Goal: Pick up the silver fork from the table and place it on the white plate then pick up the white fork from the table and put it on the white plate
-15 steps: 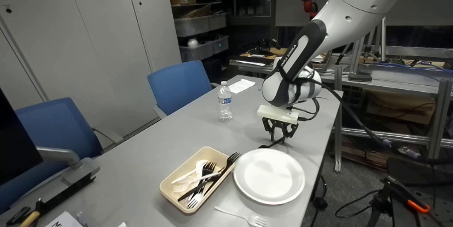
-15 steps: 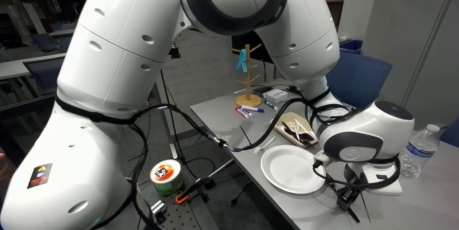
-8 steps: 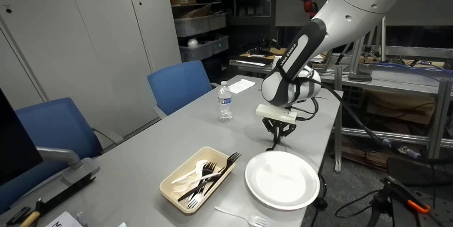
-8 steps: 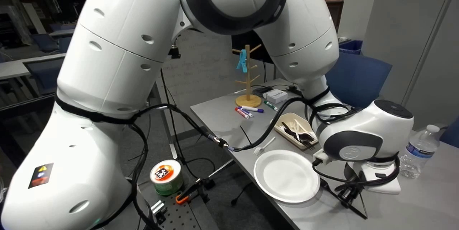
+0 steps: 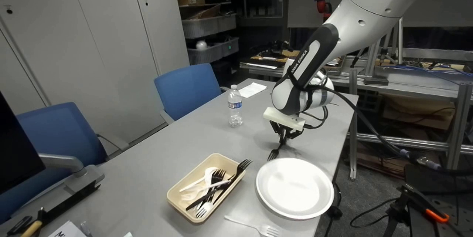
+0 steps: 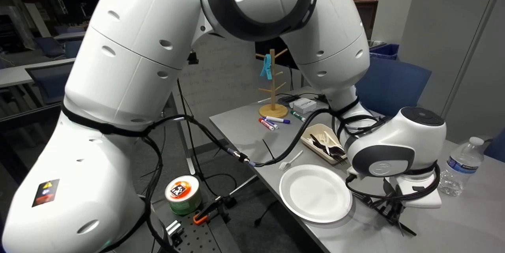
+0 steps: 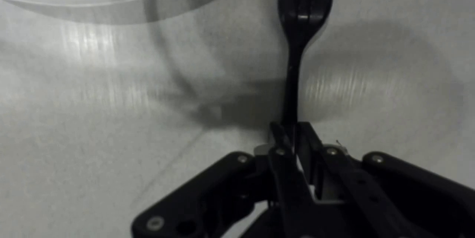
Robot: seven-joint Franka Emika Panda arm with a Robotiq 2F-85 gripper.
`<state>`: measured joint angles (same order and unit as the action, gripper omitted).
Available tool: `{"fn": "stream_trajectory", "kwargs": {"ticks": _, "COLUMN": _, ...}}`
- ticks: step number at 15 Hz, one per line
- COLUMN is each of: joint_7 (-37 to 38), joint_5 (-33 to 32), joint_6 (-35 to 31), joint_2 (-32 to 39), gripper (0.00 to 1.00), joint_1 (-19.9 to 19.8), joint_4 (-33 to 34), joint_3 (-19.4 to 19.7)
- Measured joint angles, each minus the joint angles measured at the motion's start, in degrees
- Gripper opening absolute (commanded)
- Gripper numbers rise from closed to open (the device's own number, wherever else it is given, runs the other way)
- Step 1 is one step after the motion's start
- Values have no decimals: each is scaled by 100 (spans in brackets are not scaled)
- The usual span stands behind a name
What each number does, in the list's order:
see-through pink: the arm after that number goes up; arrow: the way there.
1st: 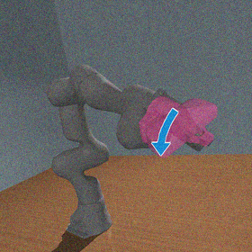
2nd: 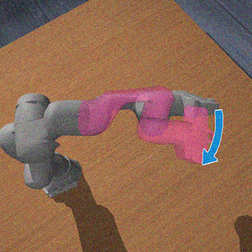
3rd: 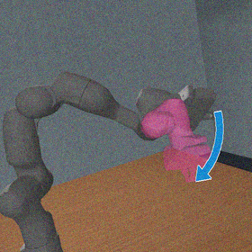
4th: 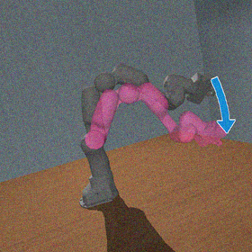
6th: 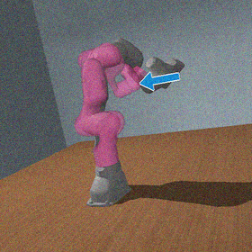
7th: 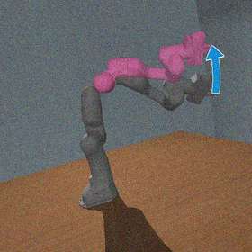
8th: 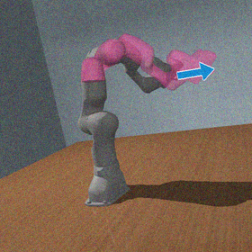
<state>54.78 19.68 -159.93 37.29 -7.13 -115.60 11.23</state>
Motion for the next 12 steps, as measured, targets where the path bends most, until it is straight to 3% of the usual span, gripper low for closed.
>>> {"fn": "stream_trajectory", "kwargs": {"ticks": 4, "joint_7": 5, "joint_5": 27, "joint_6": -467, "joint_2": 60, "gripper": 3, "joint_1": -1, "joint_4": -1, "joint_3": -76}}
{"fn": "stream_trajectory", "kwargs": {"ticks": 12, "joint_7": -26, "joint_5": 169, "joint_6": -799, "joint_2": 100, "gripper": 3, "joint_1": -97, "joint_4": 0, "joint_3": -353}}
